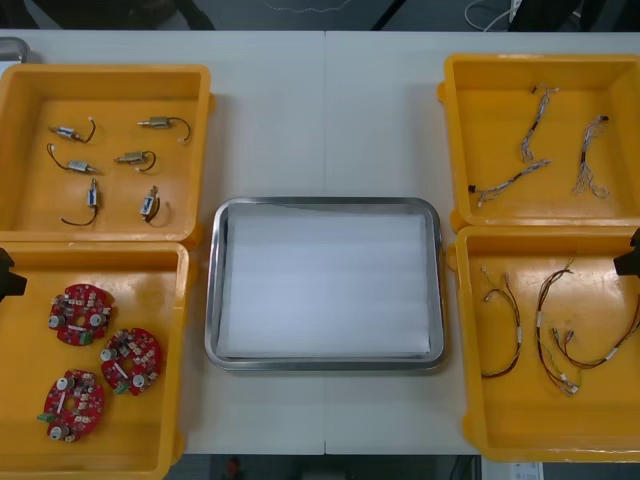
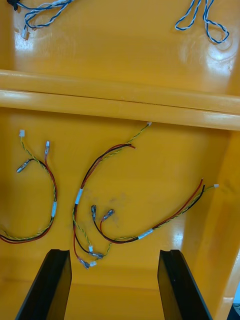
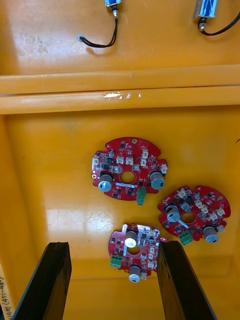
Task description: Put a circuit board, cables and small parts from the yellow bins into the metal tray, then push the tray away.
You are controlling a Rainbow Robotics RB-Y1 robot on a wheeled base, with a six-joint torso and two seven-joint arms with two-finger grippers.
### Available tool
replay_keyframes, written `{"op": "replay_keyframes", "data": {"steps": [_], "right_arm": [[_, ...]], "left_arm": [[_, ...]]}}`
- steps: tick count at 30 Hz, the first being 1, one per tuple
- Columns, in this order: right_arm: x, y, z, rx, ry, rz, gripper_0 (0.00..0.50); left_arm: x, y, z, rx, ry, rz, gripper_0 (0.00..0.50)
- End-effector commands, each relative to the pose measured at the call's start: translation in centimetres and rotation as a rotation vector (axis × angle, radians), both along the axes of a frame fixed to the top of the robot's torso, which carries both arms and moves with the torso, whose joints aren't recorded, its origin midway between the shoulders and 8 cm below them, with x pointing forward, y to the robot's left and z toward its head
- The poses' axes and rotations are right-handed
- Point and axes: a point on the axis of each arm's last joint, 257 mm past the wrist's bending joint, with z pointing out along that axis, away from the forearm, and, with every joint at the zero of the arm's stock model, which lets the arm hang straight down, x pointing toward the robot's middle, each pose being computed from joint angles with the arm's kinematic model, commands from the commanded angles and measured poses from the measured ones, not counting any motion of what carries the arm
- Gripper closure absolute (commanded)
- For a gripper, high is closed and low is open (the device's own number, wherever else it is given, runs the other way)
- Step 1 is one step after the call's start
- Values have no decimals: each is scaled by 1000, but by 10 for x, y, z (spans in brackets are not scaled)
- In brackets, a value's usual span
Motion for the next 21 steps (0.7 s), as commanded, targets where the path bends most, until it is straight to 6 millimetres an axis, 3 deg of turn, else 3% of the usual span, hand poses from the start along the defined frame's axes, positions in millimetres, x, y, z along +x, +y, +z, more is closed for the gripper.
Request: {"op": "replay_keyframes", "data": {"steps": [1,6,7,14,17,21], "right_arm": [[3,-15,16,-31,-30,-33,0],[3,-15,16,-31,-30,-33,0],[3,-15,16,-31,-30,-33,0],[3,-15,16,-31,-30,-33,0],[-2,-11,3,-5,-6,-42,0],[-3,-13,5,-13,-21,-52,0]], "left_arm": [[-7,10,7,50,1,-7,0],[-7,10,7,50,1,-7,0],[-16,7,-12,27,53,-4,0],[-18,11,-18,39,66,25,0],[-14,9,-21,31,47,28,0],[-8,7,-25,9,7,33,0]]}}
